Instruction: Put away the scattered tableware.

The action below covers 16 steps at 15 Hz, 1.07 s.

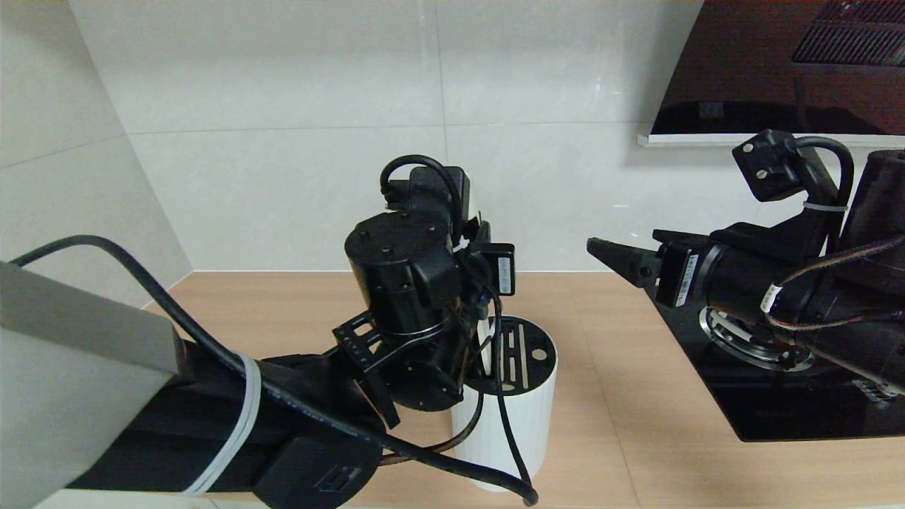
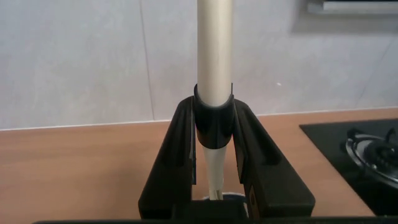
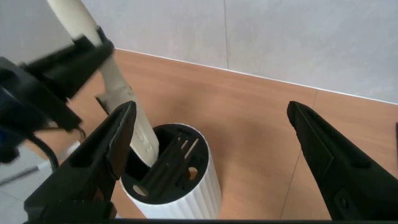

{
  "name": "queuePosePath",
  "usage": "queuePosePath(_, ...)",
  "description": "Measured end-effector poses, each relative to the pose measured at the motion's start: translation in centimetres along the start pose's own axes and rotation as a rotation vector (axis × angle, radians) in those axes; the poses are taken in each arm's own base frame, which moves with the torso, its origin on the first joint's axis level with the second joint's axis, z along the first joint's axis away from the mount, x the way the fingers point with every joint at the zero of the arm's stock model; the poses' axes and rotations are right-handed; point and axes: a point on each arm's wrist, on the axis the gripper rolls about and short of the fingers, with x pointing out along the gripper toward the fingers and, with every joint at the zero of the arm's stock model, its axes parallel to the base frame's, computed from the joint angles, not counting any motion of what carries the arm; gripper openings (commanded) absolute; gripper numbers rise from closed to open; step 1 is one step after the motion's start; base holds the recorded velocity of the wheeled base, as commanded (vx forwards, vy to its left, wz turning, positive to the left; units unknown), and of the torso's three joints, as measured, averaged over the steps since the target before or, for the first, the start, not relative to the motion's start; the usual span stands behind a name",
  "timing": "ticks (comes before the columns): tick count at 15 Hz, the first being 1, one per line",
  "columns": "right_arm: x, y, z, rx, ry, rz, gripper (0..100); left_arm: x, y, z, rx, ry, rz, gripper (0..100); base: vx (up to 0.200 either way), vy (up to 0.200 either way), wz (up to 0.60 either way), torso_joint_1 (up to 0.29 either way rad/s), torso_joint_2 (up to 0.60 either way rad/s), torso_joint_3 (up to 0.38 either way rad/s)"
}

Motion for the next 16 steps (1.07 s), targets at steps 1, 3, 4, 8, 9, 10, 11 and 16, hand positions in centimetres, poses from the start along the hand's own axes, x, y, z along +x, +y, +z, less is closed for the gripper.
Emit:
queuePosePath(1,0.0,0.0,0.0,-0.001,0.001,0.0,100,0.0,-0.2,-0.4,0.007,0.009,-0.002,0,0.0,0.0,0.0,0.0,0.0,0.0)
queuePosePath(3,0.1,0.0,-0.1,-0.001,0.004,-0.001,100,0.1,-0.3,-1.0,0.011,0.019,0.013,0,0.0,0.0,0.0,0.0,0.0,0.0)
queuePosePath(4,0.1,0.0,-0.2,-0.001,0.008,-0.001,100,0.1,-0.4,-1.3,0.003,0.023,0.016,0,0.0,0.0,0.0,0.0,0.0,0.0)
queuePosePath(8,0.3,0.0,-0.4,-0.002,0.014,-0.002,100,-0.6,-1.0,-2.7,0.025,0.068,-0.005,0,0.0,0.0,0.0,0.0,0.0,0.0)
queuePosePath(9,0.3,0.0,-0.4,-0.002,0.015,-0.002,100,-0.8,-1.0,-2.9,0.029,0.073,-0.007,0,0.0,0.0,0.0,0.0,0.0,0.0)
queuePosePath(10,0.4,0.0,-0.4,-0.002,0.016,-0.003,100,-1.0,-1.1,-3.0,0.032,0.078,-0.012,0,0.0,0.0,0.0,0.0,0.0,0.0)
queuePosePath(11,0.4,0.0,-0.5,-0.003,0.018,-0.001,100,-1.0,-1.1,-3.0,0.033,0.079,-0.012,0,0.0,0.0,0.0,0.0,0.0,0.0)
queuePosePath(16,0.4,0.0,-0.5,-0.003,0.02,-0.003,100,-1.7,-0.8,-4.4,0.063,0.12,-0.017,0,0.0,0.0,0.0,0.0,0.0,0.0)
